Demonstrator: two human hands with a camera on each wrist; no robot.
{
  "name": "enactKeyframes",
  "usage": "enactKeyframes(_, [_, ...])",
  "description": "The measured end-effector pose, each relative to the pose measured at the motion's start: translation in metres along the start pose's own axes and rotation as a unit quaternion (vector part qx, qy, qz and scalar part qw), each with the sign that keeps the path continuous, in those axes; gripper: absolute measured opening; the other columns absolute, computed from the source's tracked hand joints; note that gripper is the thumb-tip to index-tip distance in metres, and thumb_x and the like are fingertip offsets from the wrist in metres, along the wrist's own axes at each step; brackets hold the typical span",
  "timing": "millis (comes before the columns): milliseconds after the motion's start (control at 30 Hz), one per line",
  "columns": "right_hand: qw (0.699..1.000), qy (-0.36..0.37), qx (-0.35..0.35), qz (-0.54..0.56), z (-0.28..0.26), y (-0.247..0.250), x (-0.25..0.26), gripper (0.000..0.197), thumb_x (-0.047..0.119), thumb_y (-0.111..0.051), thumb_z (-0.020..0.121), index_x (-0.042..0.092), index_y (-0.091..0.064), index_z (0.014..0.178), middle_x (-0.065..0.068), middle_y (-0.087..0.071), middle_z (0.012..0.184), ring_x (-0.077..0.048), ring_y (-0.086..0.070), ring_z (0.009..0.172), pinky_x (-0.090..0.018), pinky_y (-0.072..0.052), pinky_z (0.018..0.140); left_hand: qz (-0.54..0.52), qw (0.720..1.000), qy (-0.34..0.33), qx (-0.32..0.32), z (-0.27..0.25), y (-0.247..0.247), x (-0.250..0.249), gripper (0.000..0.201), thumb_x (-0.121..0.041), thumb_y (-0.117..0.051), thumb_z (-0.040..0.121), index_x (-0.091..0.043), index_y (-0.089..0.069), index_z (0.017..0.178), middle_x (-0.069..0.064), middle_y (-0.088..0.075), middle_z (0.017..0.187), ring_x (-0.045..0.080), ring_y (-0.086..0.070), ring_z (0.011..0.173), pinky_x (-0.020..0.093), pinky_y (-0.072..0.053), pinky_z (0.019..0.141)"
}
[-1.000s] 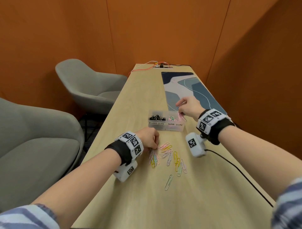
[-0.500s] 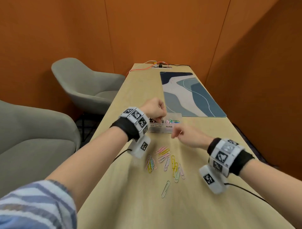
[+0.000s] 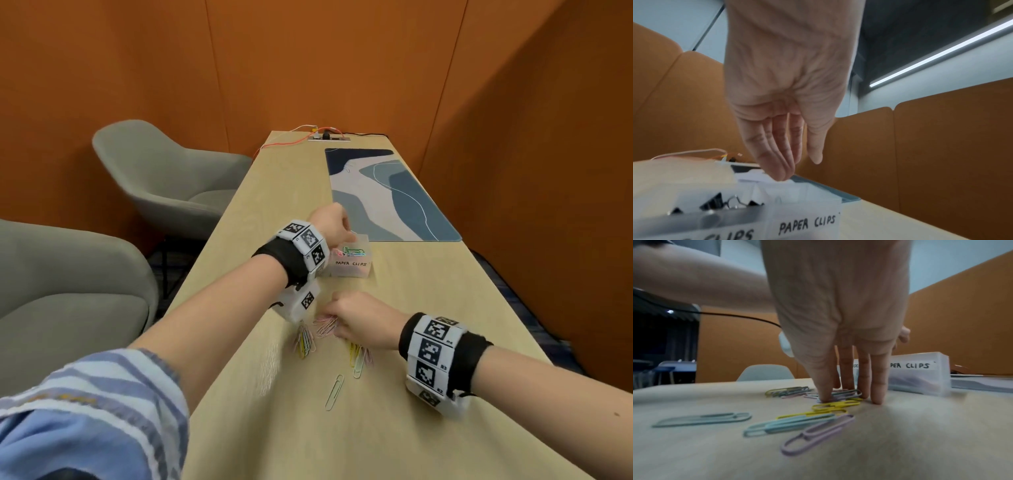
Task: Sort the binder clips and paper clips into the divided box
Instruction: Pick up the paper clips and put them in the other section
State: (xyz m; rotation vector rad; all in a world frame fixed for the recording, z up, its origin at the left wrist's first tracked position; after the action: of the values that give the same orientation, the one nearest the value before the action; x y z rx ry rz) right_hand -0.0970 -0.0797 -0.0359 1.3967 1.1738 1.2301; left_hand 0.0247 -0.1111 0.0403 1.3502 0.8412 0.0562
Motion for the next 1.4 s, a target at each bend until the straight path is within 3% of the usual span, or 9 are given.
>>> enactKeyframes(133, [0.999, -0.018, 0.023, -0.029, 0.004, 0.004, 0.002, 0.026, 0.014, -0.056, 0.086, 0.005, -0.061, 0.111, -0.014, -0.058, 0.110, -0.031, -0.056, 0.103, -0.034, -0.042, 0.082, 0.062, 0.998, -0.021, 0.009, -0.040, 0.011, 0.013, 0.017, -0.018, -0.063, 0.084, -0.009, -0.067, 0.097, 0.003, -0.063, 0.084, 0.010, -0.052, 0.055, 0.025, -0.047, 0.059])
enactKeyframes(267, [0.997, -0.051, 0.052, 0.022, 0.007, 0.007, -0.003, 0.022, 0.017, -0.058, 0.086, 0.007, -0.057, 0.106, -0.004, -0.045, 0.096, -0.023, -0.047, 0.090, -0.029, -0.037, 0.080, 0.127, 0.979, 0.044, 0.156, -0.085, -0.005, 0.041, 0.027, -0.023, -0.066, 0.086, 0.001, -0.066, 0.099, 0.009, -0.064, 0.078, 0.022, -0.060, 0.066, 0.026, -0.054, 0.059])
enactKeyframes(433, [0.995, -0.072, 0.042, 0.058, 0.011, 0.009, -0.011, 0.009, 0.017, -0.062, 0.084, 0.013, -0.059, 0.090, 0.002, -0.052, 0.087, -0.015, -0.046, 0.083, -0.025, -0.036, 0.072, 0.200, 0.946, 0.102, 0.235, -0.115, -0.036, 0.056, 0.046, -0.050, -0.067, 0.080, -0.008, -0.051, 0.069, 0.002, -0.053, 0.061, 0.013, -0.050, 0.050, 0.024, -0.045, 0.056])
enactKeyframes(633, [0.969, -0.146, 0.008, 0.201, 0.006, 0.017, -0.033, 0.002, 0.009, -0.062, 0.086, 0.010, -0.062, 0.084, -0.002, -0.060, 0.074, -0.010, -0.053, 0.060, -0.017, -0.045, 0.056, 0.146, 0.957, 0.091, 0.235, -0.111, -0.037, 0.052, 0.029, -0.028, -0.073, 0.081, -0.004, -0.064, 0.095, 0.001, -0.053, 0.059, 0.012, -0.051, 0.051, 0.021, -0.044, 0.053])
enactKeyframes(767, [0.916, -0.214, -0.039, 0.339, 0.005, 0.031, -0.055, 0.005, 0.003, -0.056, 0.088, 0.008, -0.058, 0.086, -0.004, -0.057, 0.068, -0.013, -0.054, 0.059, -0.023, -0.053, 0.053, 0.144, 0.953, 0.105, 0.243, -0.109, -0.038, 0.054, 0.035, -0.021, -0.071, 0.081, 0.001, -0.065, 0.107, 0.008, -0.061, 0.077, 0.024, -0.058, 0.069, 0.031, -0.051, 0.075])
enactKeyframes(867, [0.887, -0.248, -0.103, 0.375, 0.012, 0.053, -0.069, 0.008, 0.000, -0.051, 0.090, 0.003, -0.056, 0.095, -0.007, -0.057, 0.069, -0.016, -0.055, 0.059, -0.027, -0.055, 0.058, 0.137, 0.956, 0.106, 0.236, -0.106, -0.040, 0.056, 0.039, -0.020, -0.071, 0.080, 0.002, -0.062, 0.111, 0.010, -0.060, 0.087, 0.027, -0.058, 0.078, 0.035, -0.054, 0.084])
enactKeyframes(967, [0.871, -0.297, -0.161, 0.357, 0.025, 0.068, -0.086, 0.016, -0.002, -0.046, 0.092, 0.001, -0.057, 0.104, -0.012, -0.061, 0.073, -0.021, -0.060, 0.062, -0.032, -0.056, 0.066, 0.143, 0.960, 0.097, 0.222, -0.104, -0.041, 0.055, 0.029, -0.017, -0.066, 0.083, 0.000, -0.061, 0.105, 0.008, -0.057, 0.080, 0.027, -0.057, 0.074, 0.032, -0.054, 0.077])
enactKeyframes(1233, [0.893, -0.327, -0.167, 0.258, 0.045, 0.071, -0.099, 0.031, -0.002, -0.041, 0.092, -0.003, -0.060, 0.117, -0.023, -0.065, 0.112, -0.028, -0.066, 0.078, -0.038, -0.058, 0.081, 0.152, 0.964, 0.078, 0.205, -0.094, -0.038, 0.056, 0.033, -0.014, -0.063, 0.084, 0.004, -0.063, 0.112, 0.011, -0.059, 0.094, 0.023, -0.059, 0.066, 0.034, -0.056, 0.081])
enactKeyframes(1400, [0.901, -0.291, -0.197, 0.252, 0.033, 0.069, -0.097, 0.039, -0.003, -0.037, 0.090, 0.008, -0.061, 0.118, -0.014, -0.059, 0.126, -0.030, -0.055, 0.116, -0.040, -0.046, 0.100, 0.090, 0.971, 0.082, 0.205, -0.079, -0.028, 0.054, 0.031, -0.014, -0.064, 0.083, 0.004, -0.066, 0.109, 0.014, -0.070, 0.094, 0.028, -0.071, 0.080, 0.040, -0.059, 0.084])
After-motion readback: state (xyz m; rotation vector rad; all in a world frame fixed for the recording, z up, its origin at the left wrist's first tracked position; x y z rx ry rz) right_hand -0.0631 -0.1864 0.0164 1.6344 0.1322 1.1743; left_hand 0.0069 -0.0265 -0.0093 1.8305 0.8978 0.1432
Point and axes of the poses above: each hand's wrist, its own z-axis towards the middle knuckle, its own y-axis out of the back of the hand, x = y × z, the point moved 5 cm from there along z, towards the middle knuckle
